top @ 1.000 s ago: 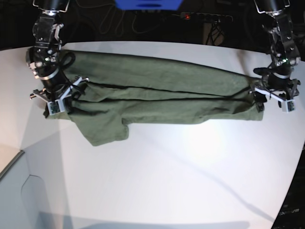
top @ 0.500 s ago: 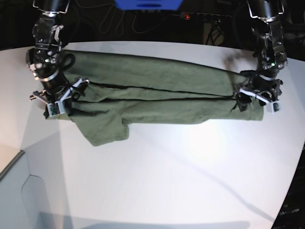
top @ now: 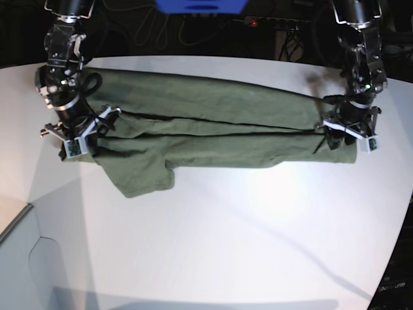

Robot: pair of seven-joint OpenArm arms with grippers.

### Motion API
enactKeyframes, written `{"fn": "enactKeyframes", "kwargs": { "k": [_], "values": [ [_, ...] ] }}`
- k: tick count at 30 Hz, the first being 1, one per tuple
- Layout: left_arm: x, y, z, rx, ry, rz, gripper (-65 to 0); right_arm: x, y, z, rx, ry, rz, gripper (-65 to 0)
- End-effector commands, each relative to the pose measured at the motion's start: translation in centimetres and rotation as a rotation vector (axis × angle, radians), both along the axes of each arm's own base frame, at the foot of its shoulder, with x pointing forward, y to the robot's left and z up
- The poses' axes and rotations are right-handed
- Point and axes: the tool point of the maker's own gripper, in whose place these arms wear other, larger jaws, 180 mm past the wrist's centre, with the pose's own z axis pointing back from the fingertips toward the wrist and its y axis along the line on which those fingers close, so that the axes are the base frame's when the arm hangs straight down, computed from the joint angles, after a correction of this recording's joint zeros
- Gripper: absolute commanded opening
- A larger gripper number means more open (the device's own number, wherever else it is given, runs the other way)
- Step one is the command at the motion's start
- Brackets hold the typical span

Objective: Layout the t-shirt on the table in an organized manner, then fold the t-shirt properly
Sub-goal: 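Lower the folded fabric and open both grippers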

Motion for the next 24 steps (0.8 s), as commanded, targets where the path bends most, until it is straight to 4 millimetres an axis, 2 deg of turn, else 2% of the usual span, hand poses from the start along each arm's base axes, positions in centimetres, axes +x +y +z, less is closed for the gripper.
{"fn": "enactKeyframes", "kwargs": {
  "k": [1,5,7,9,14,20,24],
  "values": [
    [1.0,0.5,1.7,0.015,-0.06,0.001,-41.1,0.9,-0.2,1.4,-0.003,-0.054,0.004,-65.0],
    [0.7,0.6,1.6,0.018,-0.059,0.002,-48.7,0.9,-0.2,1.4,-0.003,-0.054,0.004,-65.0],
    [1.0,0.5,2.4,0.025,-0.078,-0.004,-54.9,0.9,-0.2,1.4,-0.003,-0.054,0.004,-65.0],
    [1.0,0.4,2.7,0.029,-0.083,-0.009,-64.7,0.9,-0.3,1.4,-0.003,-0.052,0.003,-65.0],
    [0.5,0.4,3.6,0.048,-0.099,-0.019,-65.0,0.9,-0.4,1.4,-0.007,-0.051,0.0,-65.0],
    [0.4,-0.2,6.2,0.079,-0.159,-0.047,-65.0,1.1,-0.7,2.1,-0.021,-0.066,0.002,-65.0],
    [0.6,-0.3,7.4,0.095,-0.188,-0.057,-65.0,1.5,-0.7,3.8,-0.042,-0.11,0.008,-54.9]
  ]
}}
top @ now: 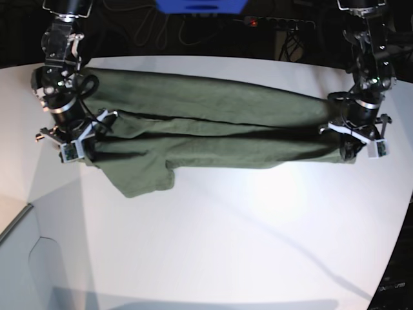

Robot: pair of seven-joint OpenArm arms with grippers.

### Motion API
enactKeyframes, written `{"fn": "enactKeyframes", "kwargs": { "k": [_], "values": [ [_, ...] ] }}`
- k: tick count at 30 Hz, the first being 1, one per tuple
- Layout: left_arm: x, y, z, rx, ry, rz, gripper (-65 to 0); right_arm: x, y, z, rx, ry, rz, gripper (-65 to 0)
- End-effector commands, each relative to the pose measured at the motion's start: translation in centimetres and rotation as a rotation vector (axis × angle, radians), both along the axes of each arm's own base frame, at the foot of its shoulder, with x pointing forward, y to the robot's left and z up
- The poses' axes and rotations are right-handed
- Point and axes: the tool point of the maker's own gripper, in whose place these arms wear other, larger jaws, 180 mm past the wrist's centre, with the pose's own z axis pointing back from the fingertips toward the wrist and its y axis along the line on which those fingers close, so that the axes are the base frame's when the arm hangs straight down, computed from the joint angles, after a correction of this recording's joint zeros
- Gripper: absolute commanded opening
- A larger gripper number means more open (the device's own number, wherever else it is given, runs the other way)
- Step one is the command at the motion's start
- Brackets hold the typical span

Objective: Layout the t-shirt on the table in an organized manner, then fold the t-shirt properly
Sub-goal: 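Lower the folded fabric and open both grippers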

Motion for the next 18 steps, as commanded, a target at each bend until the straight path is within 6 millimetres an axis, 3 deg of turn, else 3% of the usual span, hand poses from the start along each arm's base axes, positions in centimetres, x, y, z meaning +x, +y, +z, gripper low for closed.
{"fn": "enactKeyframes", "kwargs": {
  "k": [1,5,10,18],
  "values": [
    [0.5,0.5,1.4,0.016,-0.047,0.0,-65.0,1.0,-0.3,2.3,-0.009,-0.076,0.006,-51.9],
    [0.4,1.6,1.7,0.021,-0.054,0.028,-65.0,1.8,-0.3,4.5,-0.025,-0.134,0.011,-40.5],
    [0.2,2.7,2.0,0.025,-0.059,0.061,-65.0,2.6,-0.2,5.6,-0.029,-0.165,0.014,-30.4],
    [-0.2,3.0,1.6,0.026,-0.047,0.069,-65.0,6.3,0.6,9.5,-0.006,-0.284,0.007,-25.8]
  ]
}}
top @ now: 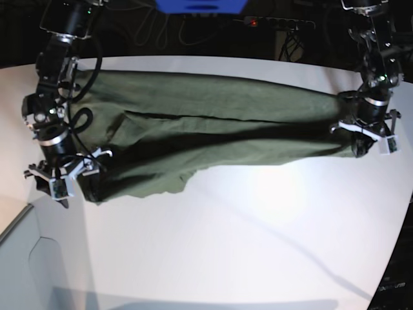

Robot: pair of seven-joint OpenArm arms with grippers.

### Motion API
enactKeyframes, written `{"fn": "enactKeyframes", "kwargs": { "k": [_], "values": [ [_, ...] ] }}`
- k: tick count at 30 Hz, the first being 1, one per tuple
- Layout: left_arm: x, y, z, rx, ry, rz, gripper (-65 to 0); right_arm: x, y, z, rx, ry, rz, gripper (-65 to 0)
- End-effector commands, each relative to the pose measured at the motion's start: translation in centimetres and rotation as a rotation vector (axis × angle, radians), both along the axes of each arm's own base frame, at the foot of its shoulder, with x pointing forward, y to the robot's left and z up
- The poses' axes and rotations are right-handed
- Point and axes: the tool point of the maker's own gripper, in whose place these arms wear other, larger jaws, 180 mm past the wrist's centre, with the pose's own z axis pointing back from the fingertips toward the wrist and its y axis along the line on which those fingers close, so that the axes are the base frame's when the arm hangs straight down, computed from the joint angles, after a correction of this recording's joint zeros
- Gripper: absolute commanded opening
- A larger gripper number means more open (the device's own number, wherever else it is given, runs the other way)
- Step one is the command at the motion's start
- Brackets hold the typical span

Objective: Layout the t-shirt on the table in an organized manner, then fold the t-shirt properly
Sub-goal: 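Lower the folded fabric and open both grippers, then move both grippers to the folded shirt's hem edge and grasp it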

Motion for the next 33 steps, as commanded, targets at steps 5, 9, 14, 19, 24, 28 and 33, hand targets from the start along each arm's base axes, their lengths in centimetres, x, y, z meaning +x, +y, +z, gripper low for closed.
{"fn": "enactKeyframes", "kwargs": {
  "k": [5,9,14,19,24,28,33],
  "values": [
    [0.5,0.6,1.3,0.016,-0.047,0.003,-65.0,1.7,0.8,3.0,0.023,-0.1,0.015,-26.0],
    [0.5,0.5,1.2,0.013,-0.044,0.005,-65.0,1.7,0.8,2.6,0.027,-0.089,0.015,-26.0],
    [0.6,0.5,1.3,0.012,-0.048,0.005,-65.0,1.4,0.8,-0.9,0.056,-0.002,0.015,-26.0],
    [0.4,0.5,1.1,0.013,-0.042,0.003,-65.0,3.5,3.9,-2.4,0.072,0.057,0.146,-25.8],
    [-0.1,0.5,0.7,0.018,-0.025,0.002,-65.0,6.2,6.5,-3.9,0.089,0.117,0.235,-25.8],
    [-0.4,0.5,0.4,0.018,-0.017,0.002,-65.0,7.0,7.8,-6.9,0.075,0.22,0.296,-25.7],
    [-0.4,0.5,0.4,0.018,-0.017,0.002,-65.0,8.1,8.1,-9.6,0.112,0.326,0.299,-25.7]
  ]
}}
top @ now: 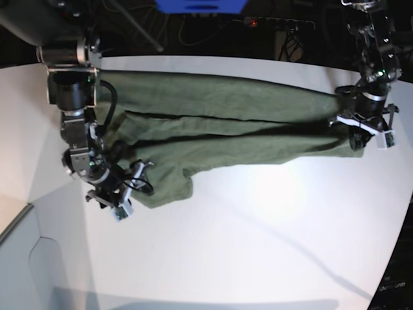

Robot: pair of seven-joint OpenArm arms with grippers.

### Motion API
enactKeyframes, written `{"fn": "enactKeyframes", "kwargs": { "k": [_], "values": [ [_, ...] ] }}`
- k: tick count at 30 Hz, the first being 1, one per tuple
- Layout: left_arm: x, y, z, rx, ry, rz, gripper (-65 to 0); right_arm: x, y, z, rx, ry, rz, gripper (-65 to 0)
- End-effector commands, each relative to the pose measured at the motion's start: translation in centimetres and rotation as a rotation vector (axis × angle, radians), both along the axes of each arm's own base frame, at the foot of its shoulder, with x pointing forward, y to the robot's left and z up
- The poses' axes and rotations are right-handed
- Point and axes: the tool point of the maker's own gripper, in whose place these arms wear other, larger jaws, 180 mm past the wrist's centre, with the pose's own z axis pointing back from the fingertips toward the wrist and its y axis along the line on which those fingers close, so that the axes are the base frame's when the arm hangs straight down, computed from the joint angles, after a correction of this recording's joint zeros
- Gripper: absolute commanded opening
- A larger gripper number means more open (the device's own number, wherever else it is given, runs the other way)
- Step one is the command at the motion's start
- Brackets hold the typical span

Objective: Layout the t-shirt on the table in an organized manner, then fold the t-shirt properly
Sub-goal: 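Move both grippers to the folded shirt's hem edge and grasp it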

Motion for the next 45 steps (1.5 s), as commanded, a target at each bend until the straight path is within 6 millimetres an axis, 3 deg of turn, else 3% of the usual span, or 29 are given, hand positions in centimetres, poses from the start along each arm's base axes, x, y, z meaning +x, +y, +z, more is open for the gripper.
{"fn": "enactKeyframes", "kwargs": {
  "k": [1,7,13,16,18,19,22,26,31,34,40,45],
  "values": [
    [0.6,0.5,1.4,0.019,-0.047,0.0,-65.0,2.1,0.1,2.1,0.028,-0.059,-0.001,-25.7],
    [0.6,0.5,1.4,0.019,-0.047,0.0,-65.0,2.8,0.3,1.1,0.046,0.004,-0.007,-25.7],
    [0.6,0.6,1.5,0.02,-0.049,0.002,-65.0,2.1,0.6,-0.9,0.066,0.089,-0.015,-29.3],
    [0.8,0.6,1.8,0.024,-0.058,-0.001,-65.0,2.3,0.6,-0.7,0.067,0.084,-0.014,-44.3],
    [1.0,0.6,2.1,0.026,-0.065,-0.002,-65.0,3.0,0.6,0.0,0.067,0.067,-0.014,-60.6],
    [1.1,0.7,2.2,0.029,-0.066,-0.003,-65.0,3.5,0.4,0.5,0.069,0.057,-0.02,-65.0],
    [1.9,0.7,3.2,0.036,-0.096,-0.008,-65.0,5.0,0.4,2.2,0.065,0.017,-0.018,-64.6],
    [3.7,0.7,5.1,0.051,-0.147,-0.019,-65.0,6.9,0.1,6.1,0.042,-0.107,-0.009,-65.0],
    [6.7,1.3,8.0,0.067,-0.227,-0.02,-65.0,7.0,-0.3,9.5,-0.01,-0.222,0.0,-65.0],
    [8.4,1.5,8.8,0.053,-0.254,-0.011,-65.0,6.5,-0.3,11.2,-0.033,-0.281,0.005,-65.0],
    [11.8,2.5,8.2,-0.01,-0.253,0.03,-65.0,4.2,-0.4,11.4,-0.064,-0.309,0.012,-65.0],
    [12.9,2.8,6.6,-0.052,-0.218,0.052,-65.0,1.8,-1.5,11.0,-0.067,-0.32,-0.024,-65.0]
  ]
}}
